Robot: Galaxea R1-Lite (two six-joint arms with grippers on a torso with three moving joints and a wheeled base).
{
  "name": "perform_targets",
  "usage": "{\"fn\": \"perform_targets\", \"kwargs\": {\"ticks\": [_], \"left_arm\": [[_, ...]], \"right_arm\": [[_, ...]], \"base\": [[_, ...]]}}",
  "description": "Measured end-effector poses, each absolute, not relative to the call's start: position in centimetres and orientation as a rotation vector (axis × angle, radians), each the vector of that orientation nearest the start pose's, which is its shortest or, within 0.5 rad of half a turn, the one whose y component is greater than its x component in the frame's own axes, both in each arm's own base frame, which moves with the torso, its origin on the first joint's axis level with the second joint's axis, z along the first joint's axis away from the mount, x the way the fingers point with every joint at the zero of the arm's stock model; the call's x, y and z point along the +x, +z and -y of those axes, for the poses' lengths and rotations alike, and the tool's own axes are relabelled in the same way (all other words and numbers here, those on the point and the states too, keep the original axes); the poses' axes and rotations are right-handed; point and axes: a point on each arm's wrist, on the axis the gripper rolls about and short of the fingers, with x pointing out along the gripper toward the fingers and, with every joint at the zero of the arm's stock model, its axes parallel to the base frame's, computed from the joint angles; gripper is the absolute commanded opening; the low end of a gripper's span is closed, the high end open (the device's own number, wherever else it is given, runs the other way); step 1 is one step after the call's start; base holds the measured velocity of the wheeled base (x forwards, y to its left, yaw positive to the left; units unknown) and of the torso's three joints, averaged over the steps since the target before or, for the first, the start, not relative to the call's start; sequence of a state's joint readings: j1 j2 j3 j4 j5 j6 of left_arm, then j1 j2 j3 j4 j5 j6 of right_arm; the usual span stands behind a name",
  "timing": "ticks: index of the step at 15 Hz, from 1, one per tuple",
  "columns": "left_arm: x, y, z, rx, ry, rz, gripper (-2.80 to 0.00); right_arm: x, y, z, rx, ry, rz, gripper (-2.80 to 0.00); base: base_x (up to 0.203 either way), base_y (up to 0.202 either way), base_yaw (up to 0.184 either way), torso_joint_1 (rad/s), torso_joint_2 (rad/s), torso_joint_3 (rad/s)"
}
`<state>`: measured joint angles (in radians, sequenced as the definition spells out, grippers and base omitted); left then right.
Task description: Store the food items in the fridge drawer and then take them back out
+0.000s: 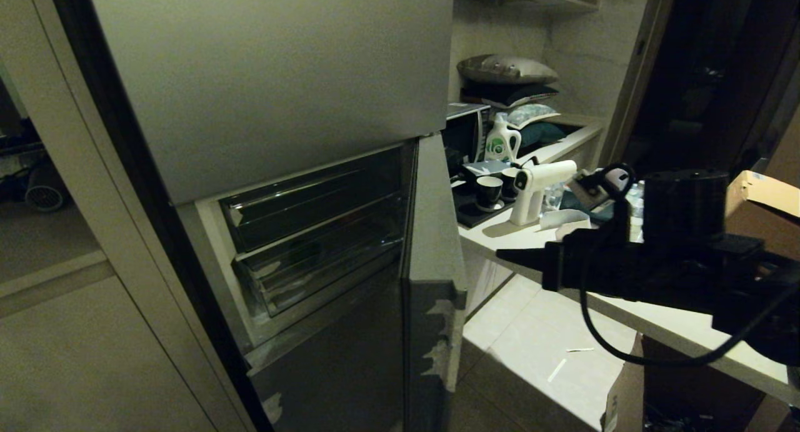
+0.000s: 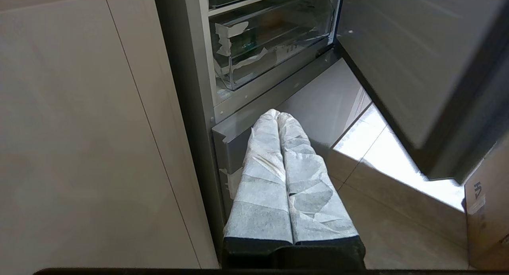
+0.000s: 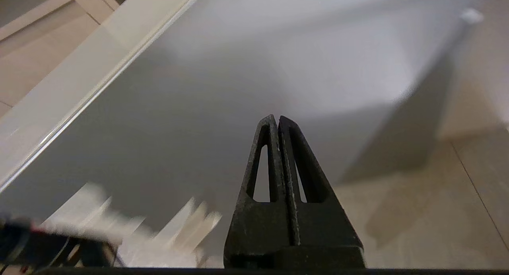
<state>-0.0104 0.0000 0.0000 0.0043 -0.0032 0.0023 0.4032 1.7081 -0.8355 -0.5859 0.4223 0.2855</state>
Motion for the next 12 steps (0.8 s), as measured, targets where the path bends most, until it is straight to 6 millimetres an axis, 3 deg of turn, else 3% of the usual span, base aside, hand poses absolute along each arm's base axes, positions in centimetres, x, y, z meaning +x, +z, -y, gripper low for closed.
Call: {"fn": "perform_targets", "kwargs": {"ticks": [4, 8, 12], "left_arm": [[-2.3, 7.5, 0.0, 0.002, -0.014, -0.004, -2.8], [-2.3, 7.5, 0.0, 0.002, -0.014, -0.005, -2.8], [-2.3, 7.5, 0.0, 0.002, -0.014, -0.005, -2.8]], "right_arm": [[31.3, 17.0, -18.5, 0.25, 0.867, -0.388, -2.8], [33.2, 15.6, -23.7, 0.245, 0.968, -0.322, -2.8], [35.3, 15.3, -27.3, 0.285, 1.039, -0.183, -2.8]], "base": [[0.0, 0.0, 0.0, 0.0, 0.0, 0.0], [0.0, 0.0, 0.0, 0.0, 0.0, 0.0], [0.0, 0.0, 0.0, 0.0, 0.0, 0.0]]}}
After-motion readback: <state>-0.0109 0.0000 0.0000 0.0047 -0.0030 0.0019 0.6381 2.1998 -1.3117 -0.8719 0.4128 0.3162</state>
